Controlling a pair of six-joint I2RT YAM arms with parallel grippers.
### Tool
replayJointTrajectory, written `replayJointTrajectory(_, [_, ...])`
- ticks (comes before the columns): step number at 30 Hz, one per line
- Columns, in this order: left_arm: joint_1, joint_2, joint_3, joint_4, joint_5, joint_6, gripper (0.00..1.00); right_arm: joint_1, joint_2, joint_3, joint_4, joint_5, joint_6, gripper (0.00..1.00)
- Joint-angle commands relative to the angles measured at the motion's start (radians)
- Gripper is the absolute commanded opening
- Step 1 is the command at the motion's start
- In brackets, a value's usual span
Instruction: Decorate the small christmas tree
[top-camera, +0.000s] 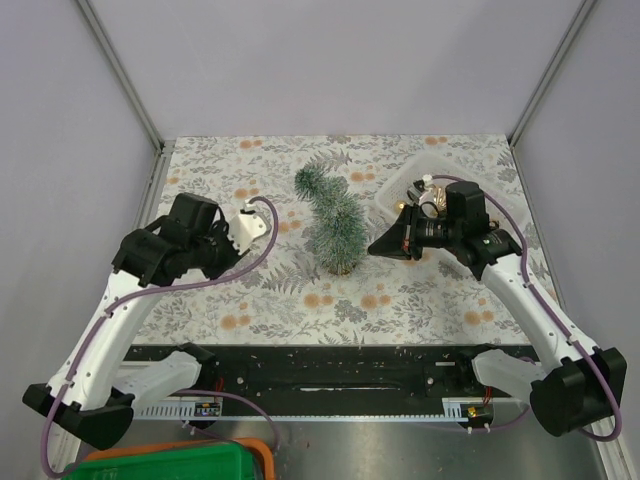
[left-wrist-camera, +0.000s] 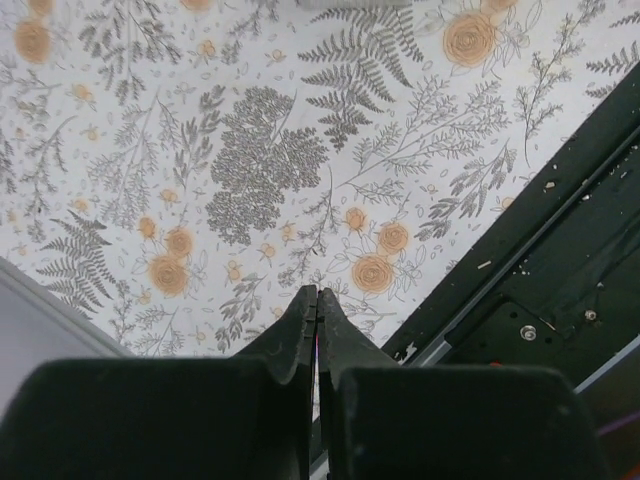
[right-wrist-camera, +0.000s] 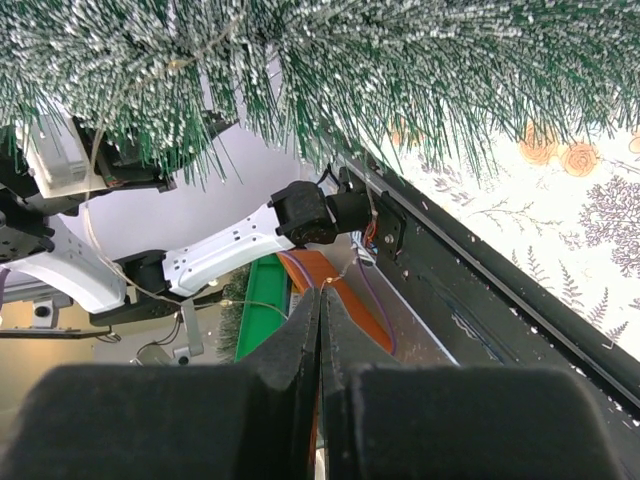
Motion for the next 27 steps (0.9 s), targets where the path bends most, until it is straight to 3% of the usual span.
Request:
replayJointTrajectory(1, [0.015, -0.035, 0.041, -0.015, 0.101, 0.042, 0.0, 0.006, -0.043, -0.053, 0.142, -0.025, 0.094, 0.0])
replayJointTrajectory(3, [0.014, -0.063, -0.005, 0.017, 0.236, 0.085, 0.09, 0.018, -0.054, -0.08, 0.183, -0.023, 0.134, 0.0])
replayJointTrajectory(4, [0.014, -0.084, -0.034, 0.049, 0.274, 0.097, 0.27, 0.026, -0.06, -0.088, 0.2, -0.022, 0.151, 0.0])
replayJointTrajectory(5, [0.009, -0.107, -0.058, 0.087, 0.307, 0.114, 0.35, 0.031, -0.064, -0.094, 0.208, -0.013, 0.165, 0.0])
replayJointTrajectory(8, [-0.062, -0.15, -0.166, 0.196, 0.277, 0.148, 0.52, 0.032, -0.078, -0.11, 0.248, -0.008, 0.206, 0.0])
replayJointTrajectory(11, [-0.139, -0.143, -0.246, 0.293, 0.195, 0.157, 0.57, 0.037, -0.08, -0.107, 0.253, -0.008, 0.222, 0.0])
replayJointTrajectory(18, [-0.146, -0.077, -0.355, 0.629, 0.169, 0.132, 0.63, 0.035, -0.087, -0.12, 0.263, -0.006, 0.232, 0.0])
replayJointTrajectory(19, [-0.147, -0.072, -0.374, 0.667, 0.181, 0.155, 0.66, 0.035, -0.087, -0.123, 0.265, -0.006, 0.232, 0.0])
replayJointTrajectory(20, [-0.147, -0.066, -0.394, 0.707, 0.186, 0.165, 0.81, 0.035, -0.086, -0.125, 0.266, -0.008, 0.234, 0.0])
replayJointTrajectory(27, [-0.149, -0.064, -0.502, 0.851, 0.301, 0.33, 0.95, 0.035, -0.086, -0.122, 0.285, -0.023, 0.242, 0.0])
